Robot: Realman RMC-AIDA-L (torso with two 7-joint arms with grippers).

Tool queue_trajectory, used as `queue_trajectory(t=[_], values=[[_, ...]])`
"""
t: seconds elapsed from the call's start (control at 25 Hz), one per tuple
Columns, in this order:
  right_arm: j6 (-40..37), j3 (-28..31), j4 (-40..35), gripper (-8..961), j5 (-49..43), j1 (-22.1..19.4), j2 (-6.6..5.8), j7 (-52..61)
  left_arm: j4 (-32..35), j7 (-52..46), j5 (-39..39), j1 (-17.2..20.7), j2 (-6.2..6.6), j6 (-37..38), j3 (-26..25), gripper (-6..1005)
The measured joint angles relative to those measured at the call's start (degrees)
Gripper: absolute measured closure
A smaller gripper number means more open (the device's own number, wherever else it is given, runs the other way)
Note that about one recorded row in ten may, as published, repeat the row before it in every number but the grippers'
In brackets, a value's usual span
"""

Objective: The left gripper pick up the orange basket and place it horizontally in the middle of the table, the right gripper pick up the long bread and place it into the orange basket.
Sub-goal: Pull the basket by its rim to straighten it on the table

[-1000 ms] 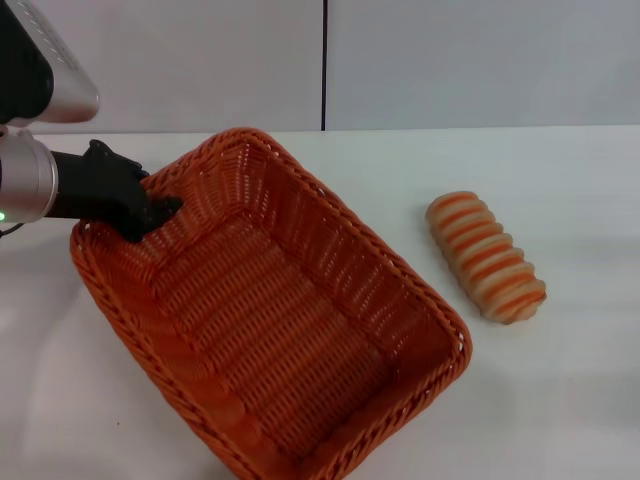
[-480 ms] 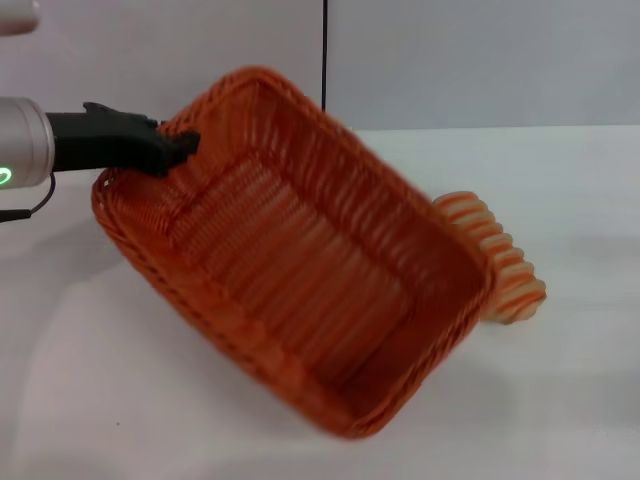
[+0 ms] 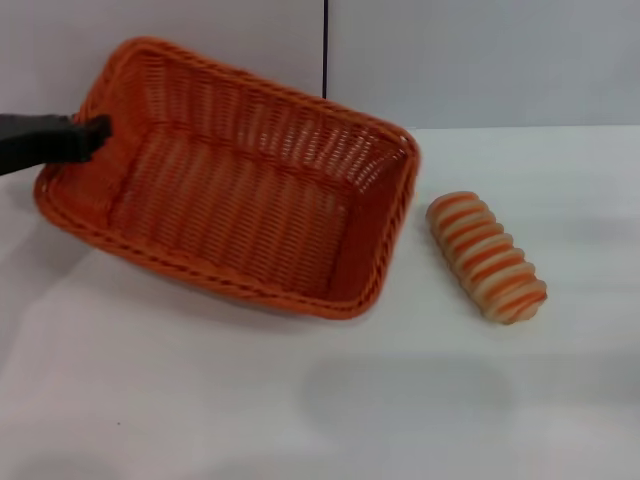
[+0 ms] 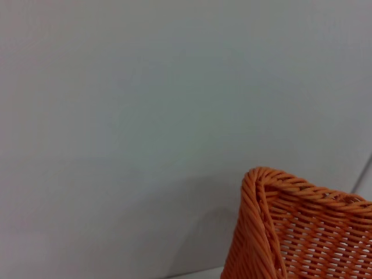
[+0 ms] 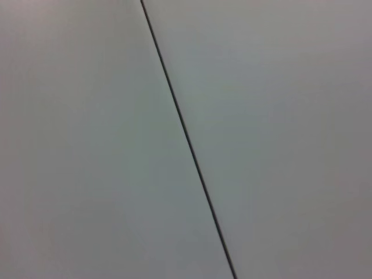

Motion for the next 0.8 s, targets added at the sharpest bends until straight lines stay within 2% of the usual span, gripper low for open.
queue_trajectory(t=[0.04, 0.2, 0.44, 0.64, 0.72, 0.76, 0.8], values=[[0.03, -0.02, -0.19, 359, 0.00, 0.26, -0.03, 0.00, 0.32, -0.97, -0.17, 1.67, 0.01, -1.59, 0.73, 824], [0.73, -0.15, -1.21, 361, -0.10, 1.15, -0.07, 0.02, 0.37, -2.04, -0.17, 3.16, 0.06, -2.05, 1.43, 823], [2.58, -0.93, -2.89, 363, -0.20, 2.25, -0.14, 0.35, 1.41, -5.95, -0.33, 7.16, -0.06, -4.20, 6.32, 825], [3.52, -1.82, -3.62, 365, -0.23, 3.11, -0.14, 0.36, 4.77, -9.38, -0.66, 12.01, -0.01, -9.26, 12.00, 828], [3.57, -1.83, -3.68, 366, -0.24, 3.29, -0.14, 0.36, 5.31, -9.68, -0.67, 12.61, 0.00, -9.78, 12.54, 828], [3.60, -1.91, -3.69, 366, -0.25, 3.38, -0.14, 0.35, 6.96, -10.50, -0.67, 14.70, 0.00, -11.03, 14.00, 828], [3.62, -2.02, -3.69, 367, -0.26, 3.47, -0.14, 0.36, 7.29, -10.66, -0.67, 15.11, 0.00, -11.27, 14.36, 829]])
